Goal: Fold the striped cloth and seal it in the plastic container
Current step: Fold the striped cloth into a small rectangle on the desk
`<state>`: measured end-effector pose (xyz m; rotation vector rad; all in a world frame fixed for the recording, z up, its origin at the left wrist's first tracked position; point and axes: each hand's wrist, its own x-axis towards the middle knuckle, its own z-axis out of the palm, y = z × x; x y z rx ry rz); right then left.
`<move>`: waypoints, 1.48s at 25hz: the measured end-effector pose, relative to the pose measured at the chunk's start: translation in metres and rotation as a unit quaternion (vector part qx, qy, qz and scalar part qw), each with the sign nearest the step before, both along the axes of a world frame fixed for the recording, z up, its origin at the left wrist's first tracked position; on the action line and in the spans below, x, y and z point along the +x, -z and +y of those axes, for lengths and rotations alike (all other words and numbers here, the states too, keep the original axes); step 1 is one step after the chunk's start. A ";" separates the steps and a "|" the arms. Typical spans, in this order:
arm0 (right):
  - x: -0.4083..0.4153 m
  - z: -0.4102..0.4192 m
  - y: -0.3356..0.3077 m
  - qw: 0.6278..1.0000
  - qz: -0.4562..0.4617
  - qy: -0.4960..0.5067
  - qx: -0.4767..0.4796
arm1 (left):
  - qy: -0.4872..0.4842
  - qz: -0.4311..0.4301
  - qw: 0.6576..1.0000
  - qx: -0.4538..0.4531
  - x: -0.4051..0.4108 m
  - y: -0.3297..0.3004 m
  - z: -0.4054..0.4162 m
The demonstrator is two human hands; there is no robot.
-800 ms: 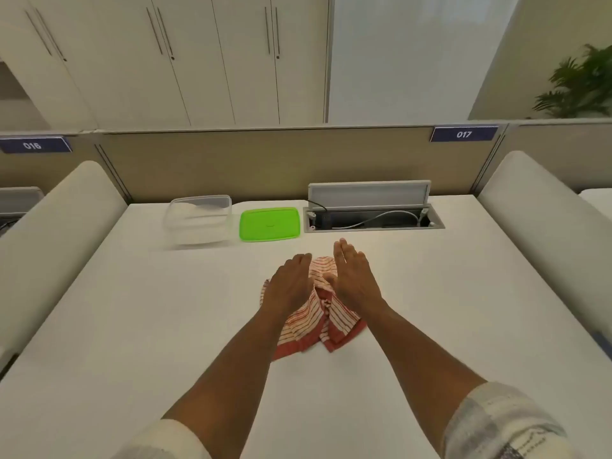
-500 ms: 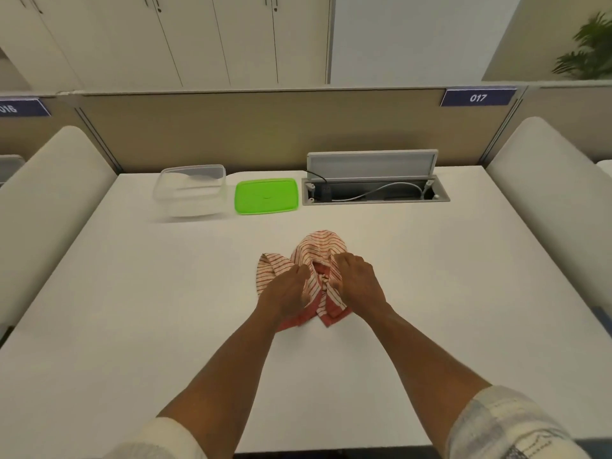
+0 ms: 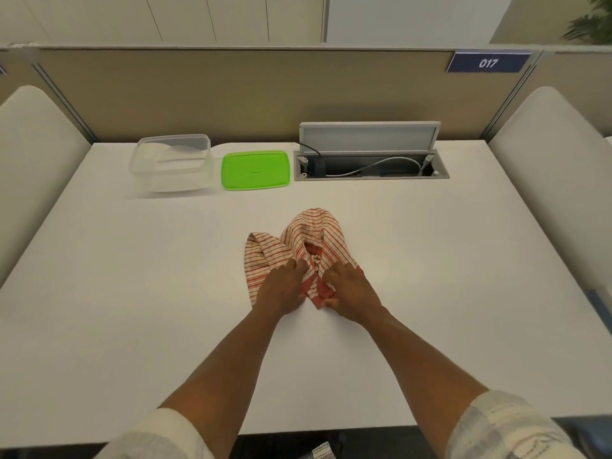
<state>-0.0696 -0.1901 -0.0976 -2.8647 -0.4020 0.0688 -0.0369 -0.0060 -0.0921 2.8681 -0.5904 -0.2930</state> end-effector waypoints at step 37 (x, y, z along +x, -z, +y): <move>0.084 -0.075 -0.142 0.928 -0.154 0.309 0.142 | -0.109 -0.177 0.977 0.041 0.079 -0.128 0.063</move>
